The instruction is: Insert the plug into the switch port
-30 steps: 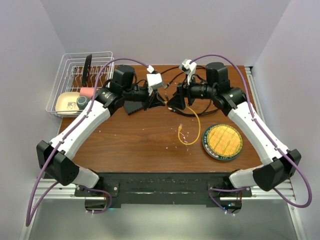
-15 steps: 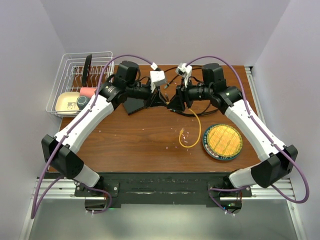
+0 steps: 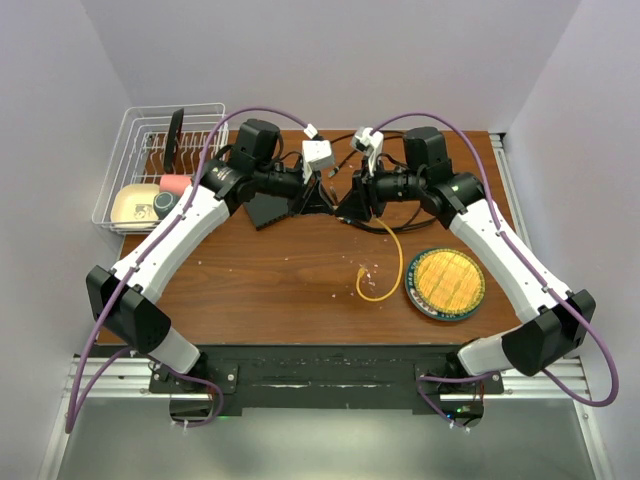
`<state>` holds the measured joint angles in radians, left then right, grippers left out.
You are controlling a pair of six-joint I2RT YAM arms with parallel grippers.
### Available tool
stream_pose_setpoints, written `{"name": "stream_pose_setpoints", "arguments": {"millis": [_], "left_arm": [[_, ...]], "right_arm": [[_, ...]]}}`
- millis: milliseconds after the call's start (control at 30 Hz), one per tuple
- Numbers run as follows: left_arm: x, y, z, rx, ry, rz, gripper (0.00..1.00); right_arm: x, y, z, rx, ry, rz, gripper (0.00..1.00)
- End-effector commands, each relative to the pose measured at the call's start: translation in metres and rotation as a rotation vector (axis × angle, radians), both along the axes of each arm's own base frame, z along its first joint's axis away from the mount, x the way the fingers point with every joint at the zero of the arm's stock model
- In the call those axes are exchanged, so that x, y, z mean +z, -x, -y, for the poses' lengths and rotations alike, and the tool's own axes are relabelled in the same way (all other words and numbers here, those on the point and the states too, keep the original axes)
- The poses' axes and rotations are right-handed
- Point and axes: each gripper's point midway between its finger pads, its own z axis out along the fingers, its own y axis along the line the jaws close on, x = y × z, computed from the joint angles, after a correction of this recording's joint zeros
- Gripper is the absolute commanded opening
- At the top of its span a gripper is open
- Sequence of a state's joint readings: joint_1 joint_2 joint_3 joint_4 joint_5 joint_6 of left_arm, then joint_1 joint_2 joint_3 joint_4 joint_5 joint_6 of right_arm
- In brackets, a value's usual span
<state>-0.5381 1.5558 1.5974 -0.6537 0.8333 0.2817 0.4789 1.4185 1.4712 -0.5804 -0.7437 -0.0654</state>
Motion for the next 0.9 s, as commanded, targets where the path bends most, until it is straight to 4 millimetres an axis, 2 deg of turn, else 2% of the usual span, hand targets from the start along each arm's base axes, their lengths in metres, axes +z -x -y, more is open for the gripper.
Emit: {"name": "stream_pose_setpoints", "arguments": {"millis": [0,167,300,633,700,833,867], "left_arm": [[0.024,-0.004,0.002,-0.008,0.037,0.075,0.00],[0.024,-0.004,0.003,-0.014,0.038,0.073,0.00],[0.025,-0.005,0.003,-0.014,0.041,0.076,0.00],[0.024,-0.005,0.004,-0.018,0.039,0.075,0.00],[0.025,-0.005,0.004,-0.019,0.041,0.077,0.00],[0.026,-0.005,0.005,-0.023,0.047,0.073,0.00],[0.026,-0.005,0.005,-0.022,0.047,0.073,0.00]], "right_arm": [[0.007,0.008,-0.001,0.023,-0.005,0.013,0.41],[0.004,0.009,-0.002,0.029,-0.003,0.007,0.41],[0.003,0.008,-0.002,0.027,0.000,0.006,0.34],[-0.002,0.012,-0.003,0.042,0.005,-0.006,0.36],[-0.004,0.012,-0.003,0.043,0.009,-0.008,0.33],[-0.006,0.012,-0.005,0.050,0.012,-0.014,0.21],[-0.007,0.012,-0.005,0.053,0.014,-0.019,0.12]]}}
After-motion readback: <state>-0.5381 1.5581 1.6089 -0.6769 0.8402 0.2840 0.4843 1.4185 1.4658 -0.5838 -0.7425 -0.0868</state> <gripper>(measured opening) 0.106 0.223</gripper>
